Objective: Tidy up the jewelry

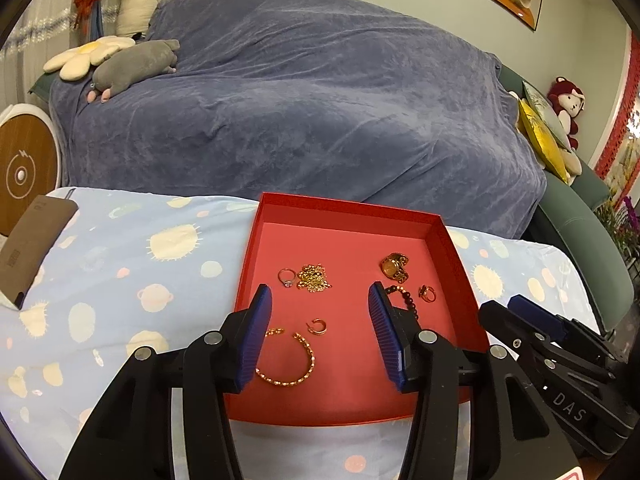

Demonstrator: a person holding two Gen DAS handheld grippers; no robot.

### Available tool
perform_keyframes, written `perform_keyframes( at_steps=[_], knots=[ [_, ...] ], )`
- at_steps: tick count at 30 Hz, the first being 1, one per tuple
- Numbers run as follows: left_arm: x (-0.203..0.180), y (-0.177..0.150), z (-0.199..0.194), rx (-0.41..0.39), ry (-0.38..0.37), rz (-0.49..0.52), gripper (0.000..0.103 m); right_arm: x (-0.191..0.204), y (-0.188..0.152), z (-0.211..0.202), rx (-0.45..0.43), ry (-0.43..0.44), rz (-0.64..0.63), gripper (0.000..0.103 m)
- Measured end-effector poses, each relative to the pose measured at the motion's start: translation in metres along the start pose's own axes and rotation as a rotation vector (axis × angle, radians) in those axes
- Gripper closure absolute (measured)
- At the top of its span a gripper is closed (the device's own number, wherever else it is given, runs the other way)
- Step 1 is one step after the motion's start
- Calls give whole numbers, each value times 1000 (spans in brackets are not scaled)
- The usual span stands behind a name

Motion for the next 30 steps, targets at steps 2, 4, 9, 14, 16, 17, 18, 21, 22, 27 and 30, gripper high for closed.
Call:
perform_keyframes(
  at_steps=[2, 4, 9, 14, 16, 17, 18, 21, 22, 27, 30],
  knots=[
    [-1, -6, -2, 4, 15, 15, 55, 2, -6, -3, 8, -6, -2, 51],
    [-2, -14, -3, 17, 25, 20, 55, 4, -11, -6, 13, -12, -2, 50],
    [-1, -34, -6, 47, 67, 62, 55, 1, -26, -17, 25, -24, 9, 41],
    [5, -45, -15, 54, 93, 72, 48, -5, -30, -28, 15, -46, 14, 34],
    [8, -46, -20, 45, 111, 71, 42, -7, -31, -30, 7, -63, 3, 31],
    [8, -46, -22, 39, 119, 76, 41, -8, -32, -30, 4, -71, 1, 29],
    [8, -46, -24, 35, 124, 86, 39, -9, -32, -30, 4, -74, 2, 28],
    [5, -47, -28, 23, 138, 120, 31, -10, -34, -30, 6, -81, 0, 23],
    [5, -47, -30, 19, 144, 129, 31, -9, -35, -30, 6, -85, -2, 22],
    [5, -48, -30, 23, 139, 134, 27, -1, -38, -29, -1, -104, -41, 14],
    [7, -48, -29, 31, 135, 126, 26, 4, -40, -27, -5, -111, -71, 13]
  ],
)
Point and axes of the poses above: each gripper's, at about its wrist camera, not at the fingertips, and z roughly the way its jaws point, x to its left, y to its top, the point moved 5 cm from there along z, roughly the way its jaws point, and after that the axes turned 7 degrees about -x, right-handed, at the moved point
